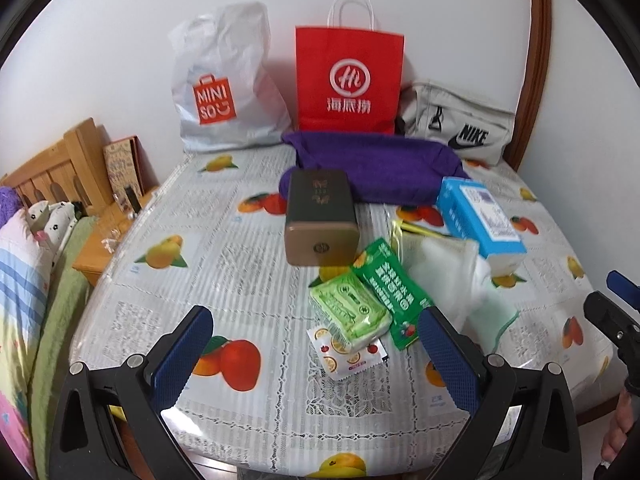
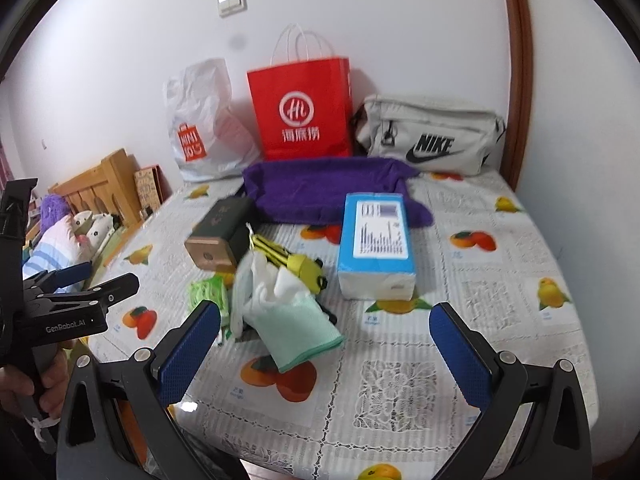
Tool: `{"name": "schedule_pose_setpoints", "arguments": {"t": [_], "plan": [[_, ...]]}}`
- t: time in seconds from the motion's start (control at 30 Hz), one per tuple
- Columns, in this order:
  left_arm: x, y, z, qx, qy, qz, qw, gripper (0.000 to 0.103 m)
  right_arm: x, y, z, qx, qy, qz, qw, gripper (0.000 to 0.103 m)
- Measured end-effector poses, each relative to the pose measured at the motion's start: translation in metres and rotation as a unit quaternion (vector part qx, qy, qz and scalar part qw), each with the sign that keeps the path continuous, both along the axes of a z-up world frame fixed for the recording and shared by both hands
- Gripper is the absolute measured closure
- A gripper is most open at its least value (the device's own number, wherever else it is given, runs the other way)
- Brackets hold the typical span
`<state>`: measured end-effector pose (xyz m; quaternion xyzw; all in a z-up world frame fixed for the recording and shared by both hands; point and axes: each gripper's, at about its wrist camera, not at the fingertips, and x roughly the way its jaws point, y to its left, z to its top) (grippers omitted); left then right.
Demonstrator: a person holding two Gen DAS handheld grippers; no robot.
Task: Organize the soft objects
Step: 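Grasp the white glove with the right tool while the left tool grasps the green wipes pack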
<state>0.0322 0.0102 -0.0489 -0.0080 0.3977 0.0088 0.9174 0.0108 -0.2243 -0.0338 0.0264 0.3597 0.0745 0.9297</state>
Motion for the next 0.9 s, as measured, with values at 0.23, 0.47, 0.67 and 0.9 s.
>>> {"name": "schedule_pose_setpoints", "arguments": {"t": [0.23, 0.47, 0.67, 0.9], "plan": [[0.015, -0.001, -0.036, -0.006, 0.028, -0.006, 0.9996, 0.000, 0.020, 0.006, -0.032, 0.009, 0.032, 0.018, 0.999, 0.000], [0.035, -0.009, -0.070, -0.009, 0.060, -0.023, 0.9979, 0.001, 0.033, 0.010, -0.052, 0.014, 0.045, 0.040, 0.998, 0.001], [0.054, -0.012, -0.091, -0.009, 0.079, -0.029, 0.9964, 0.001, 0.047, 0.015, -0.068, 0.013, 0.052, 0.056, 0.997, 0.001], [0.073, -0.018, -0.105, -0.017, 0.095, -0.035, 0.9947, 0.001, 0.059, 0.031, -0.078, 0.013, 0.046, 0.090, 0.995, 0.002]]}}
